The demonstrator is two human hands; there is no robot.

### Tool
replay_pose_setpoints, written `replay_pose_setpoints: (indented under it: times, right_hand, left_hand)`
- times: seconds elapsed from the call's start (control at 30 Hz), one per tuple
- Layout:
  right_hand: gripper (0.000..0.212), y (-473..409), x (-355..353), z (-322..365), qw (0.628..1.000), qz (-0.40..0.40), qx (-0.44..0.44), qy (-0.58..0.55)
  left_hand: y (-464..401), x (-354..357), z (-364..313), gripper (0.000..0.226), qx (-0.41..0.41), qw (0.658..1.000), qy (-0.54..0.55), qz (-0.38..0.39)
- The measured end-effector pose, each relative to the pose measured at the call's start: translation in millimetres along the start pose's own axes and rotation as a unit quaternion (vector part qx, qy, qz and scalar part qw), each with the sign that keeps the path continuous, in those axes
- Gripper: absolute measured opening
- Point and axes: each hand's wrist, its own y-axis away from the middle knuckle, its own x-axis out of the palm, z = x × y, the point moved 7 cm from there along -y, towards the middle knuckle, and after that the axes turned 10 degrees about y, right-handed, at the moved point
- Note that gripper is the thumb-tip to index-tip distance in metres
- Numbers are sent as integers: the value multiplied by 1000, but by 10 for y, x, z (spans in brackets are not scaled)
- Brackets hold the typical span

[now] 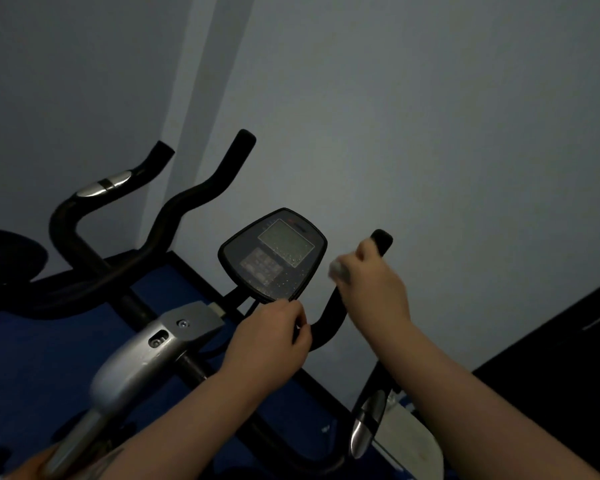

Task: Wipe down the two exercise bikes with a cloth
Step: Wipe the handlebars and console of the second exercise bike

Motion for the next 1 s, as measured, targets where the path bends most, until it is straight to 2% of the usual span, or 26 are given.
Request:
replay_pose_setpoints:
  times: [0.07, 0.13, 0.2, 0.27, 0.33, 0.47, 0.53, 0.63, 0.77, 0.83, 0.9, 0.93, 1.0]
  right_hand:
    - [19, 184, 146, 78, 996, 47, 3, -72]
    - [18, 168, 201, 2, 976, 104, 50, -182]
    - [18, 107, 144, -142, 966, 90, 77, -229]
    - [15, 182, 71, -188, 970, 37, 90, -222]
    - [12, 472, 112, -33, 966, 17, 107, -233]
    - [16, 613, 228, 168, 950, 71, 78, -294]
    - [11, 508, 142, -67, 950, 62, 116, -282]
    - [17, 755, 126, -161, 944, -3, 169, -282]
    - [14, 990, 99, 447, 939, 21, 44, -342]
    - [13, 815, 93, 292, 949, 21, 55, -311]
    - [16, 737, 93, 74, 956, -2, 105, -275]
    - [18, 788, 106, 74, 955, -12, 121, -270]
    - [20, 942, 123, 345, 953, -19, 98, -288]
  left_hand:
    - [7, -6, 5, 14, -9, 1000, 4, 0]
    - [8, -32, 15, 15, -20, 1000, 2, -9]
    - [7, -43, 37, 16, -34, 999, 3, -17]
    - [13, -47, 32, 16, -30, 999, -3, -21]
    - [28, -34, -10, 16, -12, 1000, -14, -15]
    - [138, -74, -6, 13, 4, 999, -28, -21]
    - [230, -153, 29, 10, 4, 999, -27, -41]
    - [352, -220, 62, 6, -4, 998, -23, -53]
    - [420, -311, 113, 9, -37, 996, 9, -78]
    - [476, -368, 158, 12, -60, 994, 27, -93]
    - [579, -434, 199, 16, -84, 989, 40, -113]
    - [628, -469, 217, 18, -96, 986, 52, -125]
    - [709, -548, 258, 20, -116, 979, 82, -144]
